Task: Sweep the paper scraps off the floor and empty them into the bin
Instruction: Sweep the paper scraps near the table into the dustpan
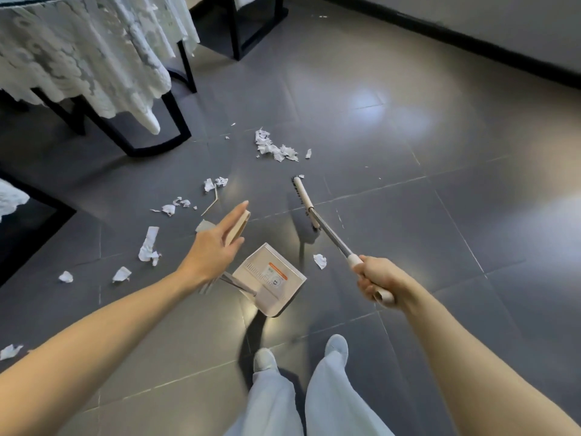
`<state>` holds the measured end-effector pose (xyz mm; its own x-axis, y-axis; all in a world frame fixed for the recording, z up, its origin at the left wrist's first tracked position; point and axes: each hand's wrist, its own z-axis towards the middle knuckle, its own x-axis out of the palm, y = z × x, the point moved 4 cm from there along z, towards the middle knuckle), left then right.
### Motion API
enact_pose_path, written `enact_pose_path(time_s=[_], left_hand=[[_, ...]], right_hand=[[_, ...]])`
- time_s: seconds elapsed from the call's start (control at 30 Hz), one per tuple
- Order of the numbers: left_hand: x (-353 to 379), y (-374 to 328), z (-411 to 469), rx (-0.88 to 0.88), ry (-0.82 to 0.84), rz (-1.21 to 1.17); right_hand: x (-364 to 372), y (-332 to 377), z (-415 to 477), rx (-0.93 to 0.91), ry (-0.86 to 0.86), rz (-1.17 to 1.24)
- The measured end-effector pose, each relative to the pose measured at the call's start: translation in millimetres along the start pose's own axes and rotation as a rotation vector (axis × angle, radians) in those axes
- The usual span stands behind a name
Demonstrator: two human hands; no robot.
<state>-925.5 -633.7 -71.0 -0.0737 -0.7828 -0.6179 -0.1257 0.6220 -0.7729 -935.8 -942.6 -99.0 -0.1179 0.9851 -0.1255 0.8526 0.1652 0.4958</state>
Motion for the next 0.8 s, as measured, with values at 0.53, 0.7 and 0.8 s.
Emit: enact_pose_path(time_s=[0.53, 0.7, 0.8], left_hand=[[85.0, -30.7, 49.1, 0.058, 0.031, 0.087], [68.1, -35.2, 80.2, 0.022, -0.069, 0.062], [52.6, -41.3, 107.6, -0.010, -0.128, 0.031]], right_hand=[[-38.3, -38.0, -27.8, 0.226, 0.120, 0.234], [-54.4, 17.7, -28.4, 0.172, 0.117, 0.281], [-59.2, 54.5, -9.9, 0.128, 0.127, 0.307]])
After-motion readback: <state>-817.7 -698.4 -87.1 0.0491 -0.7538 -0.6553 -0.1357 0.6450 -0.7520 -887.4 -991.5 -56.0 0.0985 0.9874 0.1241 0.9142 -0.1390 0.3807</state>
